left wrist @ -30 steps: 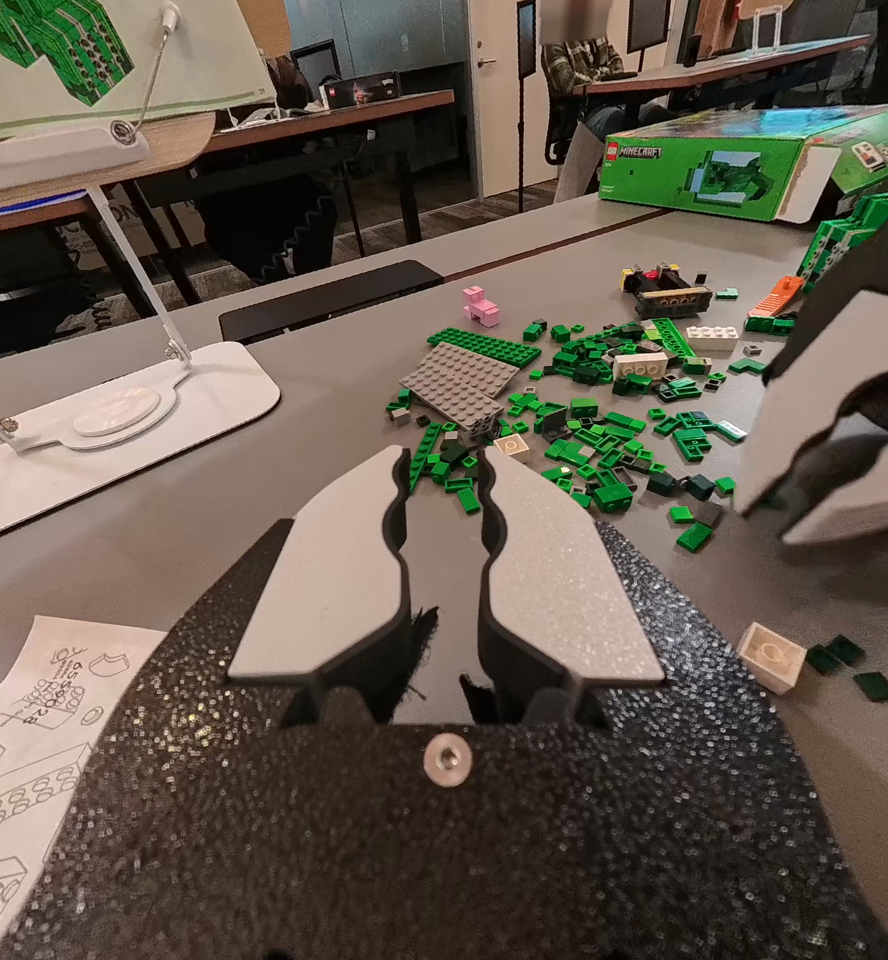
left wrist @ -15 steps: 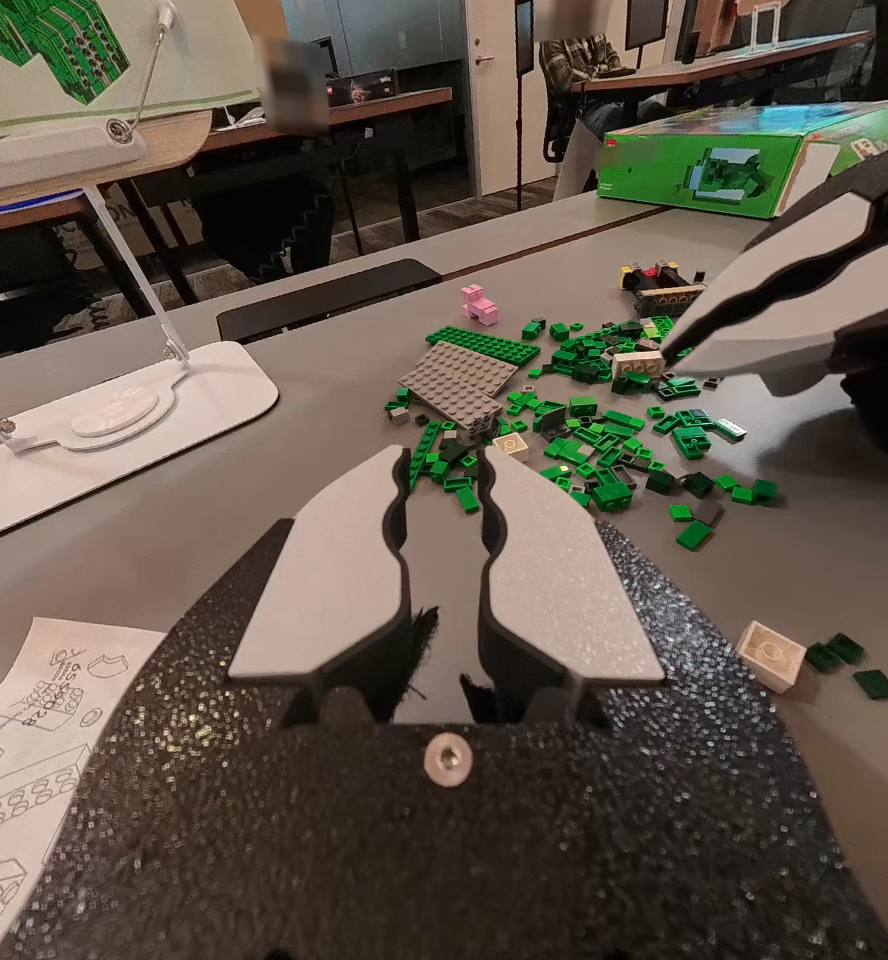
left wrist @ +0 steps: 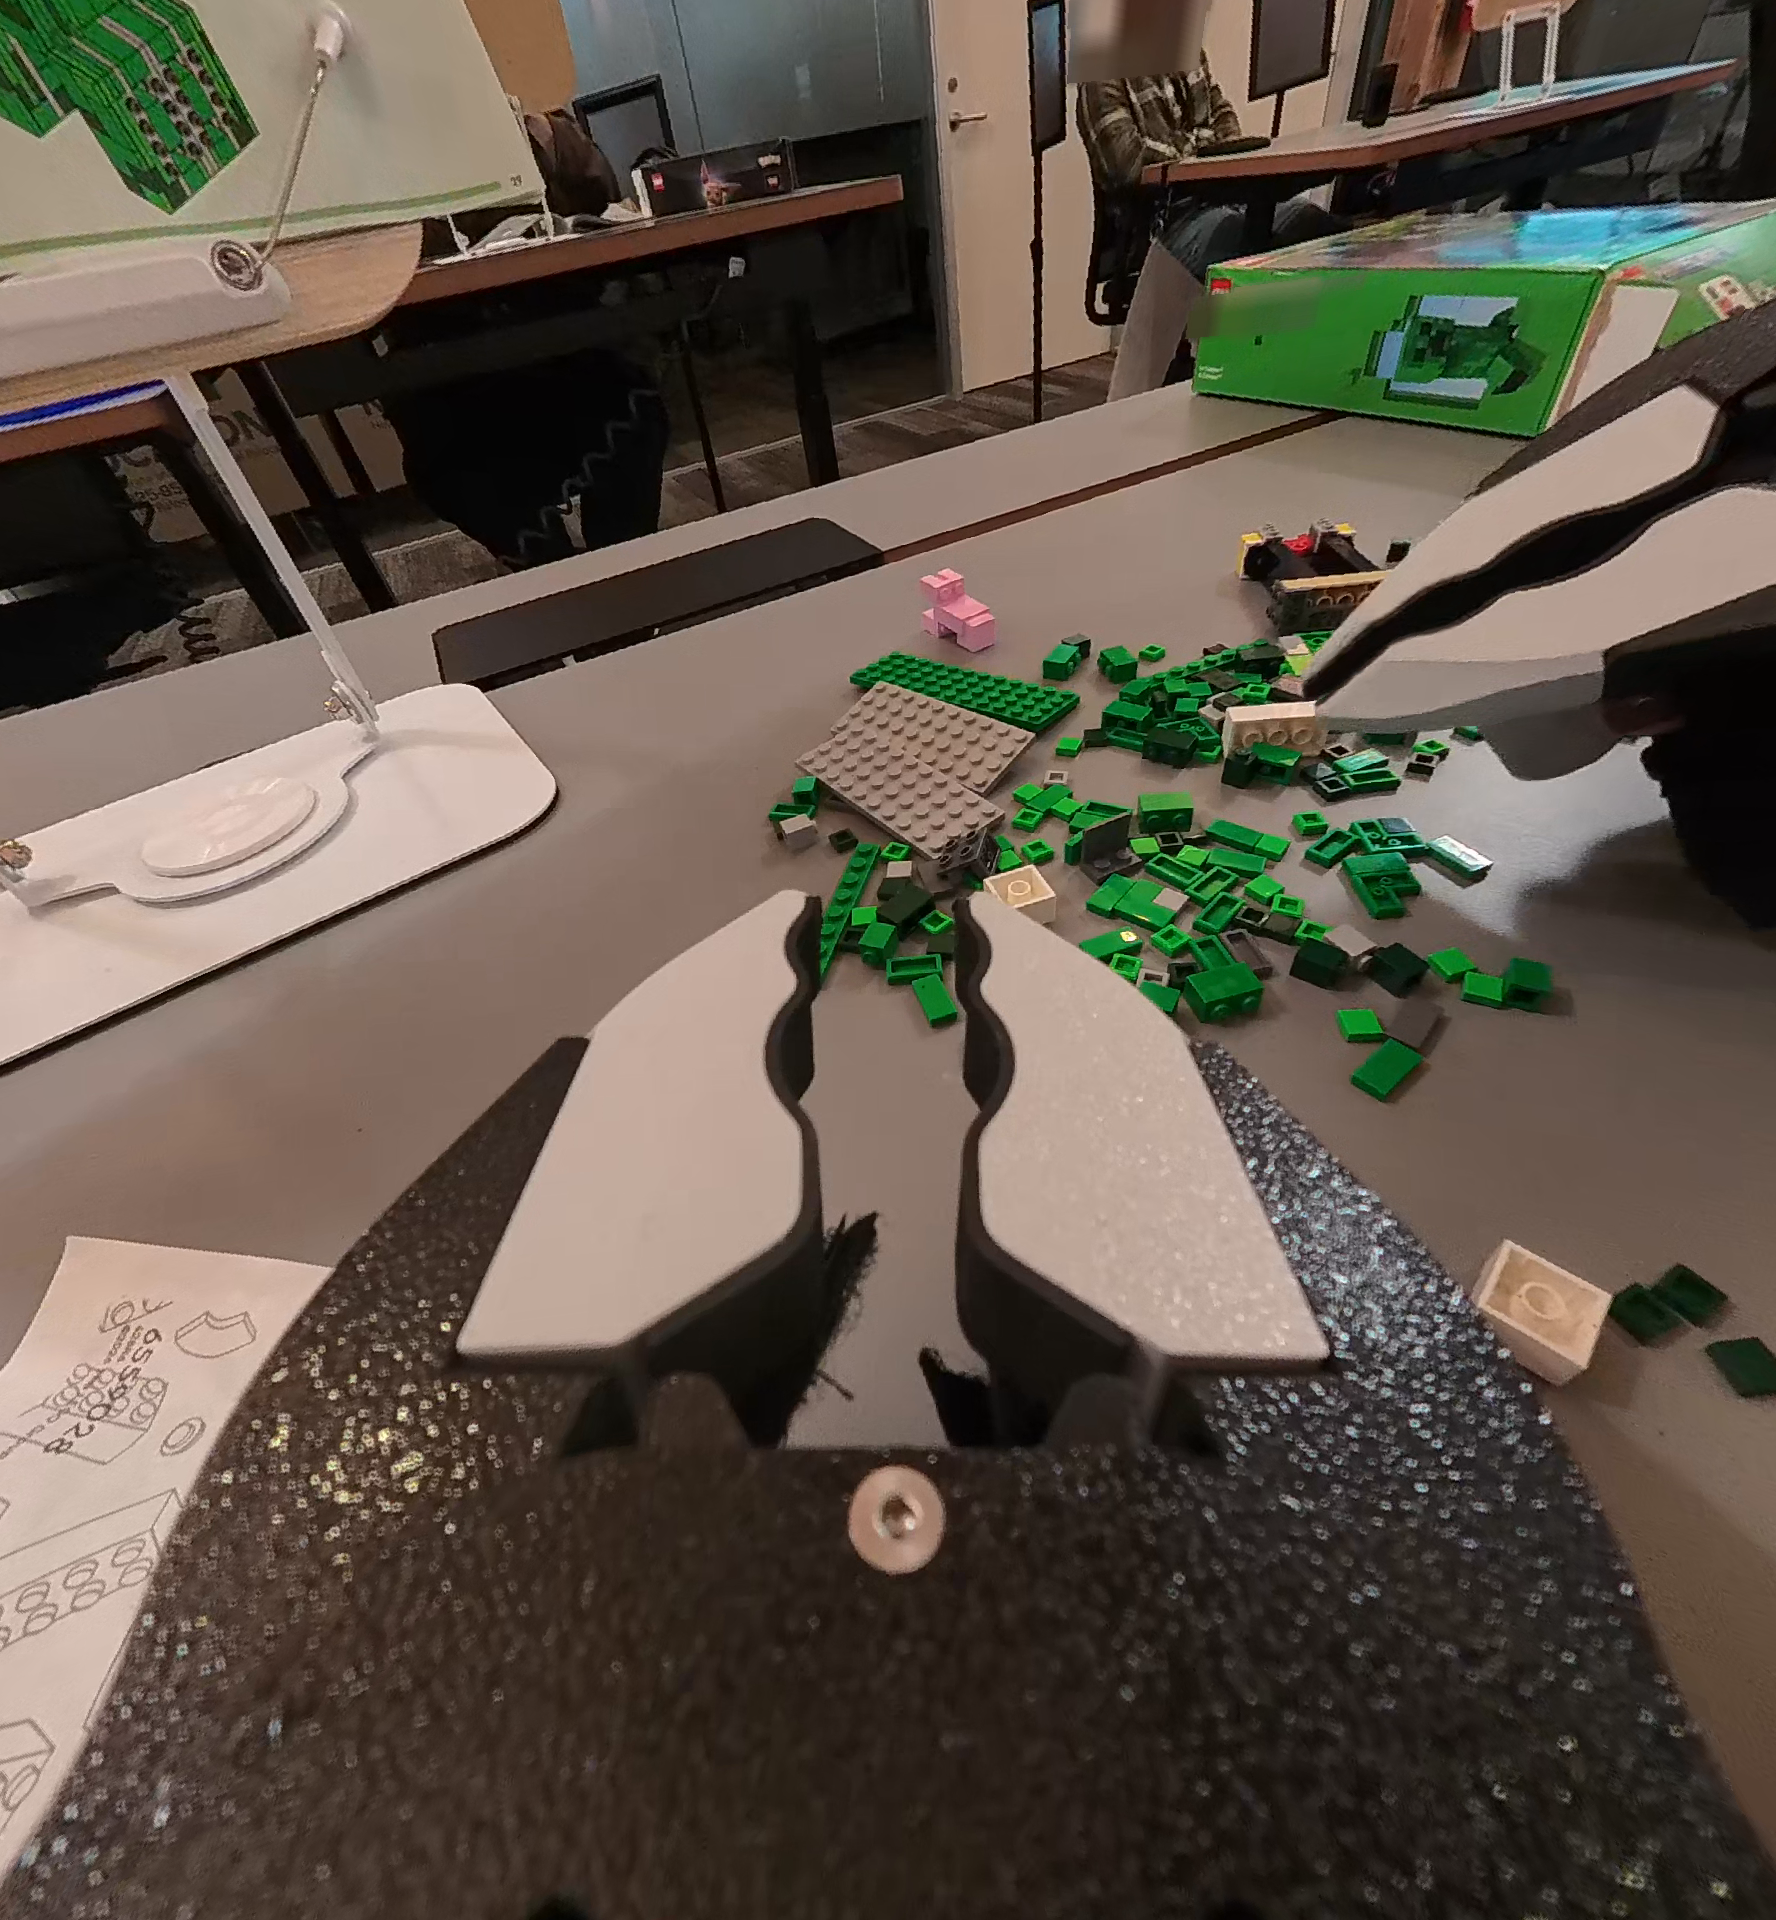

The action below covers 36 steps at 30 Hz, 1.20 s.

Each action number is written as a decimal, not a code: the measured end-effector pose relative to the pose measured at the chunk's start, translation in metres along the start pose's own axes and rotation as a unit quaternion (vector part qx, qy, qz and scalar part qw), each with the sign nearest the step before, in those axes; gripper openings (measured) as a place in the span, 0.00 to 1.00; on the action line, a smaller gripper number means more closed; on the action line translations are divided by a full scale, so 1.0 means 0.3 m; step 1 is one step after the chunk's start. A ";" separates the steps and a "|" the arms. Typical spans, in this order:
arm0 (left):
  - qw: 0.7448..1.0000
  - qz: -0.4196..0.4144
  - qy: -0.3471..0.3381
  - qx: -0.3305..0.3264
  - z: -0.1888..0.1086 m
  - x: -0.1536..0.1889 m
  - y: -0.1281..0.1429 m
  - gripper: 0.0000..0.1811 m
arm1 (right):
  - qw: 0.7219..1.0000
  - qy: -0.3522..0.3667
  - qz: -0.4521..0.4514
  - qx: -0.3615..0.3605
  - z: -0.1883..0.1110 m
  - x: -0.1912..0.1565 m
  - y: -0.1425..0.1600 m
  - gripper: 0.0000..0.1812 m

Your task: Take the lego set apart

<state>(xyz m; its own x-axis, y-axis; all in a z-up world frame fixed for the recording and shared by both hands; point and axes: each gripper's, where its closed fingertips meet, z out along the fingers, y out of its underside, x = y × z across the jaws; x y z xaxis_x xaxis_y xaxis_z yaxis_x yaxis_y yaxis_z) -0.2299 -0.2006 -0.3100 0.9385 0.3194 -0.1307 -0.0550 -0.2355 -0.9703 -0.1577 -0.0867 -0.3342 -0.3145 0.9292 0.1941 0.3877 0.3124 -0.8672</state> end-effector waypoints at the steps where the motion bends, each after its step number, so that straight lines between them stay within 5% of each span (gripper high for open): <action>1: 1.000 0.000 0.000 0.000 0.000 0.000 0.000 0.13 | 1.000 0.000 -0.001 -0.001 0.002 -0.002 0.001 0.04; 20: 1.000 0.002 0.001 -0.002 0.001 0.002 0.001 0.13 | 1.000 0.008 -0.018 -0.008 -0.012 0.007 -0.002 0.04; 36: 1.000 0.007 0.005 -0.005 0.004 0.008 0.004 0.13 | 0.985 -0.158 -0.038 -0.061 -0.056 -0.126 0.075 0.06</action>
<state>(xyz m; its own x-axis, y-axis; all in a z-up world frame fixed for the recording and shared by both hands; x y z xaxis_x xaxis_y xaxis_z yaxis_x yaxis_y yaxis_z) -0.2282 -0.1991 -0.3118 0.9413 0.3064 -0.1417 -0.0641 -0.2497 -0.9662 -0.1225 -0.1114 -0.3535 -0.5931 0.8004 0.0865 0.4487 0.4178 -0.7900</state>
